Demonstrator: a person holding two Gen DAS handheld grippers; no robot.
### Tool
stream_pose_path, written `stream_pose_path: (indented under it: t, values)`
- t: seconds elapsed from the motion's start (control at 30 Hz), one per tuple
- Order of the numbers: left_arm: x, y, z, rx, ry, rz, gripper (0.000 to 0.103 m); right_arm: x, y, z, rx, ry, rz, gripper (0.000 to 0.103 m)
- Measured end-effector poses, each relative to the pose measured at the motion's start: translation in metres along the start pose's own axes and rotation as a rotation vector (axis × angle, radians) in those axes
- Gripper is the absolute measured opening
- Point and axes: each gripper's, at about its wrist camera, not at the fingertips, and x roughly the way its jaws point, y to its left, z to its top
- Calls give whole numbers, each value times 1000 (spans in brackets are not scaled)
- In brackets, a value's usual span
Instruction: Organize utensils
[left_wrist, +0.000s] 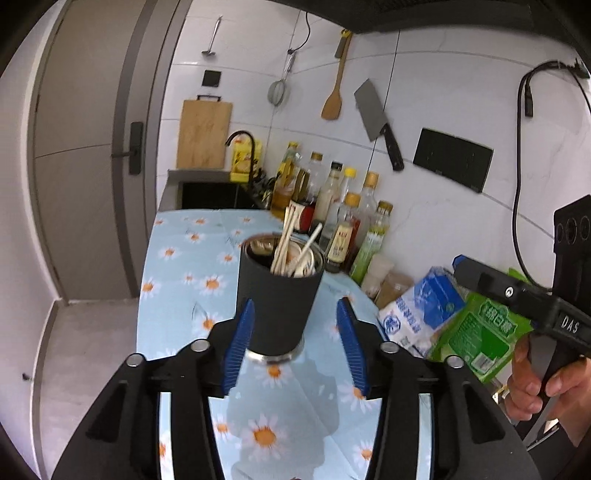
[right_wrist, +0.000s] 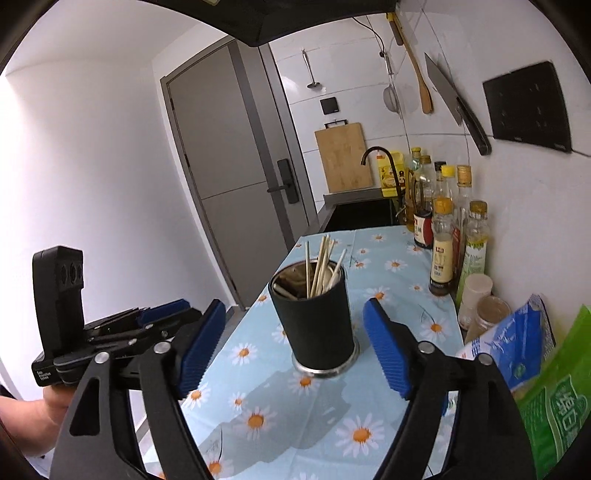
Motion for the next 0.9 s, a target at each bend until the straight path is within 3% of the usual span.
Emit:
stream_pose_path:
  t: [0.07, 0.2, 0.33, 0.47, 0.9]
  values:
    - [-5, -8, -6, -2, 10, 20, 58, -8, -4, -6, 3, 10, 10, 84]
    - [-18, -24, -25, -4, 20, 54, 66, -19, -11, -21, 9, 38, 26, 96]
    - [-29, -40, -39, -6, 11, 81, 87, -30, -17, -37, 8, 76, 24, 98]
    - [-36, -53, -52, -17, 13, 95, 95, -38, -20, -51, 5, 101, -5, 98]
    - [-48, -70, -87, -55, 42, 105, 96, -54, -8, -84, -70, 127, -95, 98]
